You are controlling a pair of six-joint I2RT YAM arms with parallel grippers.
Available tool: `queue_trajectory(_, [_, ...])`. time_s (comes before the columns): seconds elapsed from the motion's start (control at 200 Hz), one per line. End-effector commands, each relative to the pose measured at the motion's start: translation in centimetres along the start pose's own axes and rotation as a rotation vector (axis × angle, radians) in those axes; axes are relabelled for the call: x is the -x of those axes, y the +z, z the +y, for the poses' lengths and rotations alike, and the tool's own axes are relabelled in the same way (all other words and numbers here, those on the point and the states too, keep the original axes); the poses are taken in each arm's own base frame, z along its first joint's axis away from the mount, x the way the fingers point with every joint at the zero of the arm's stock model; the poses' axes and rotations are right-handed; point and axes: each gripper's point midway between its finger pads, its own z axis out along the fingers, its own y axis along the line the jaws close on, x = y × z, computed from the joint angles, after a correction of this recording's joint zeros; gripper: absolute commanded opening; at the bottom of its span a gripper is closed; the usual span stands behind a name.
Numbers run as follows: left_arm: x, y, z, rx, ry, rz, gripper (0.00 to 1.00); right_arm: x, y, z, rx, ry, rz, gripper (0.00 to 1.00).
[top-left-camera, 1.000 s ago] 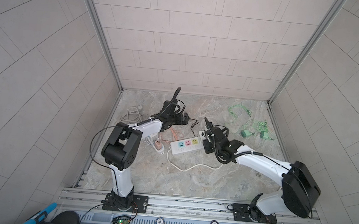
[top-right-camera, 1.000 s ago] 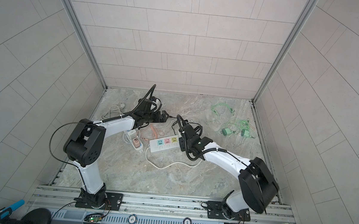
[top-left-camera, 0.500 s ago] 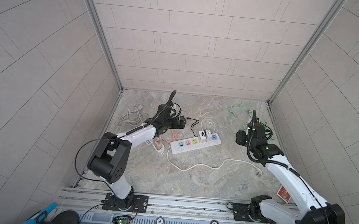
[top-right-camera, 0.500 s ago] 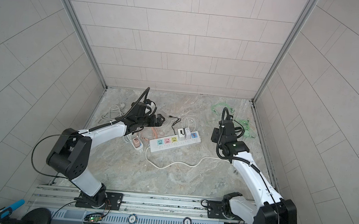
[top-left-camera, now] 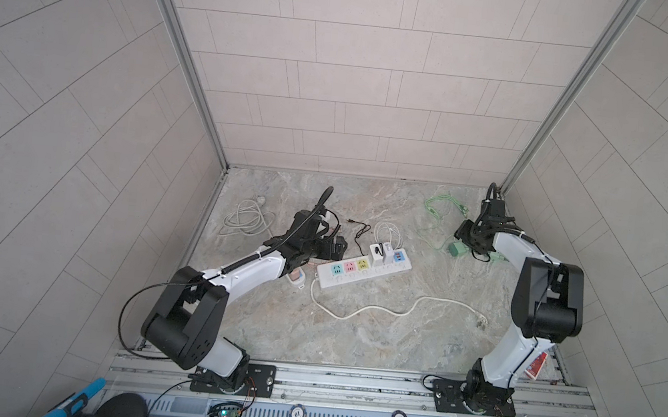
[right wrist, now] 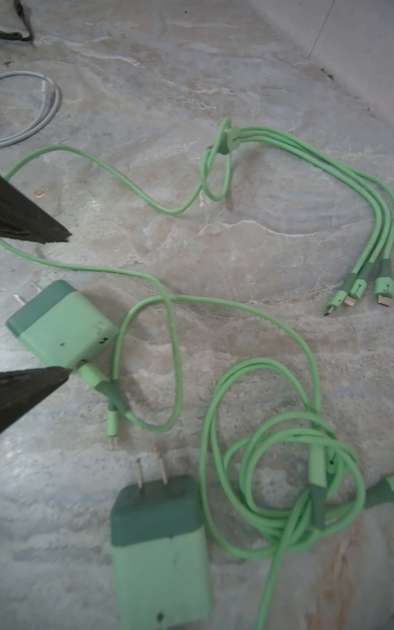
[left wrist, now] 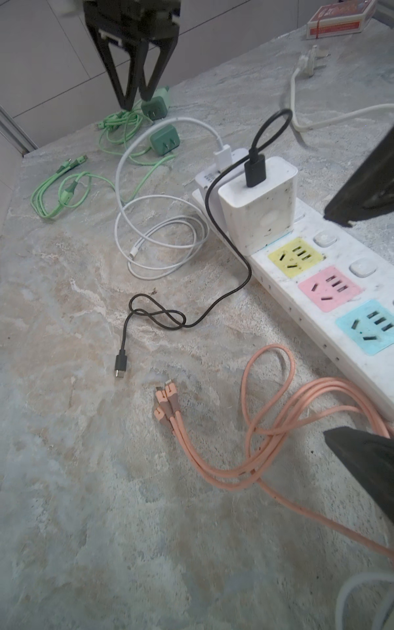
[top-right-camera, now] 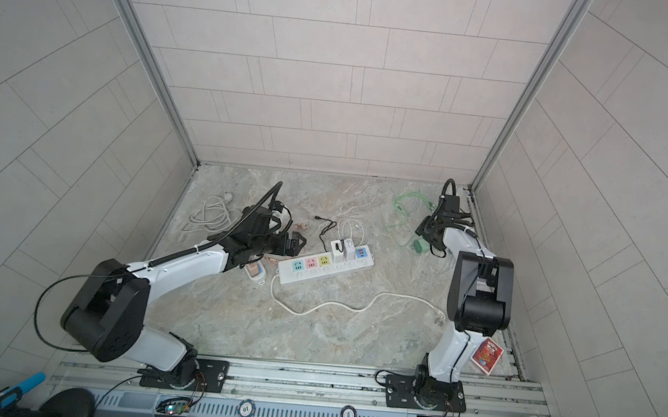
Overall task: Insert the plug
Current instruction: 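Move the right gripper toward the green chargers while left gripper releases the cable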
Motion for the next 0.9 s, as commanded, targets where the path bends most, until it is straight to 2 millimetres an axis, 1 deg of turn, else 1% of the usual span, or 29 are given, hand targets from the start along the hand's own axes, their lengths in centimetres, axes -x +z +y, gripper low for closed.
queue_trajectory(0.0, [0.7, -1.1, -0.1, 0.010, 0.029, -0.042, 1.00, -1.4, 1.1, -0.4, -0.013, 0.050, 0.106, 0.57])
queue_trajectory(0.14, [0.8, -1.2, -0.4, 0.007, 0.052, -0.051, 1.00, -1.9, 1.2, -1.2, -0.054, 0.038, 0.126, 0.57])
queue_trajectory(0.29, [1.0, -0.8, -0.4, 0.012, 0.071, -0.048, 1.00, -2.5, 0.1, -1.9, -0.070, 0.028, 0.123, 0.59])
queue_trajectory(0.505, [1.5, -0.6, -0.7, -0.002, 0.081, -0.059, 1.00, -3.9, -0.4, -2.7, -0.070, 0.039, 0.136, 0.60])
queue_trajectory(0.671, [1.5, -0.5, -0.7, -0.001, 0.083, -0.061, 1.00, -4.3, -1.6, -2.9, -0.063, 0.037, 0.110, 0.60])
queue_trajectory(0.791, [1.3, -0.5, -0.8, -0.009, 0.083, -0.056, 1.00, -4.3, -3.1, -3.1, -0.060, 0.024, 0.076, 0.60])
queue_trajectory(0.896, [1.3, -0.5, -1.1, -0.015, 0.083, -0.059, 1.00, -5.0, -4.2, -3.6, -0.067, 0.021, 0.059, 0.60])
